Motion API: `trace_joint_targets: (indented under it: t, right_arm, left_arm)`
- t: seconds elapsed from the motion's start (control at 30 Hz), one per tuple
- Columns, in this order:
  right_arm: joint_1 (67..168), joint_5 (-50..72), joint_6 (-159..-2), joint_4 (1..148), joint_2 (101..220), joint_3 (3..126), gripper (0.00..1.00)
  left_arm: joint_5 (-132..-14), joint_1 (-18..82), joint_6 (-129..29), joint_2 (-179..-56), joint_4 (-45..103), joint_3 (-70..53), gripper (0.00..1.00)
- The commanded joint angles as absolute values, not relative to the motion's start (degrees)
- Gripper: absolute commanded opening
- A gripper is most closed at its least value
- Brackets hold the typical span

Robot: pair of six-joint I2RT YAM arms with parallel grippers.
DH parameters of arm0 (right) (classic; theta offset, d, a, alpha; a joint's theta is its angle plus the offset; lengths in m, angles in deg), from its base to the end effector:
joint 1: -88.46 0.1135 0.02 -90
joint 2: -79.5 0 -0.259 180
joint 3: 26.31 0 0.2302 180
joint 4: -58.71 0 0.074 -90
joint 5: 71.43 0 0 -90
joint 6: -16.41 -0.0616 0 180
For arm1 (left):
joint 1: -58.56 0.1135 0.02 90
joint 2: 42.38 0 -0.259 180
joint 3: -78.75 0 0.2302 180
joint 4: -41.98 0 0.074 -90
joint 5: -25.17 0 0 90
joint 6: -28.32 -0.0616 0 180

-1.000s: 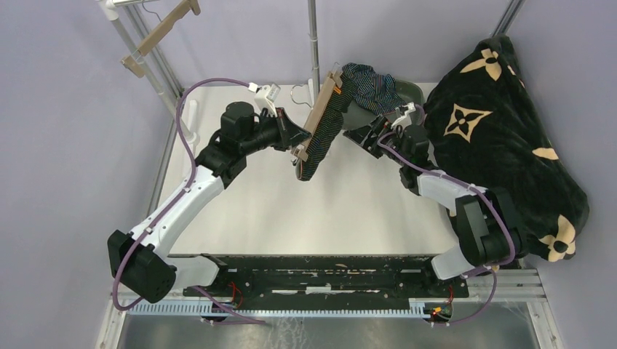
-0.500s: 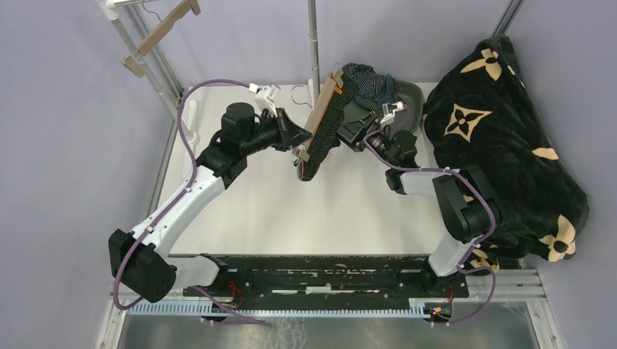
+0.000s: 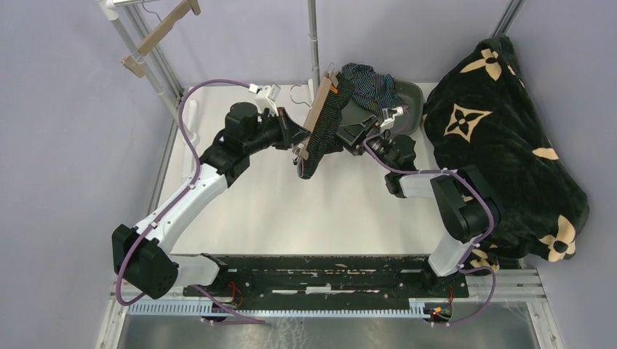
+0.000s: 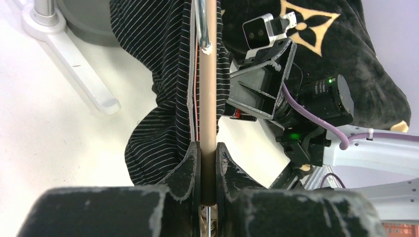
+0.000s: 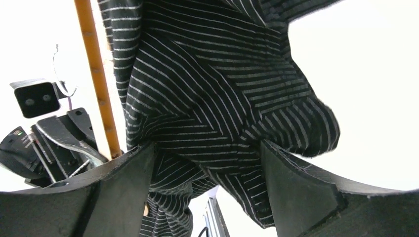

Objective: Clip the underwear to the hanger
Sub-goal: Adjust the underwear on the hanger.

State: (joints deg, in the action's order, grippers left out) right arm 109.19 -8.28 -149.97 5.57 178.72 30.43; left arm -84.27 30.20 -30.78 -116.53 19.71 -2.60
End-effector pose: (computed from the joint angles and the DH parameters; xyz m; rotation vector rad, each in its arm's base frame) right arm 0.3250 0.1527 0.2375 0.3358 1.6118 1.6801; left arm 0.2588 -0.1630 0.3572 0.2105 1.9352 -1.0187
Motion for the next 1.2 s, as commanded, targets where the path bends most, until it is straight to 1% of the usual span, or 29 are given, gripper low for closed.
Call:
trace_joint_targets:
  t: [0.0,0.23,0.43,0.57,0.83,0.97,1.17]
  right_arm:
    - [109.5,-6.92,-146.6,11.1,174.82,30.22,0.85]
    - [109.62,-4.4,-139.69,23.89,170.28,30.55,0.86]
    - [109.83,-0.38,-131.1,37.76,163.0,31.26,0.87]
    - [110.67,1.74,-126.38,43.8,159.52,32.2,0.88]
    - [113.63,3.23,-121.98,48.83,160.15,35.23,0.88]
    - [116.23,4.77,-119.66,51.05,161.41,37.16,0.87]
    - [118.13,6.05,-118.17,52.39,162.28,38.25,0.87]
  left_arm:
    - [-79.75,30.61,-28.8,-115.09,23.32,-5.43,0.03]
    - [-71.82,30.5,-28.57,-116.06,20.06,-7.75,0.03]
    - [-60.02,30.26,-29.15,-117.03,15.86,-8.04,0.03]
    - [-52.48,30.0,-28.77,-117.97,14.05,-7.51,0.03]
    - [-34.21,27.1,-25.08,-121.56,8.04,-10.17,0.03]
    - [-30.39,26.71,-23.65,-123.93,4.34,-12.51,0.03]
    - [-28.99,26.57,-23.44,-124.58,3.85,-12.65,0.03]
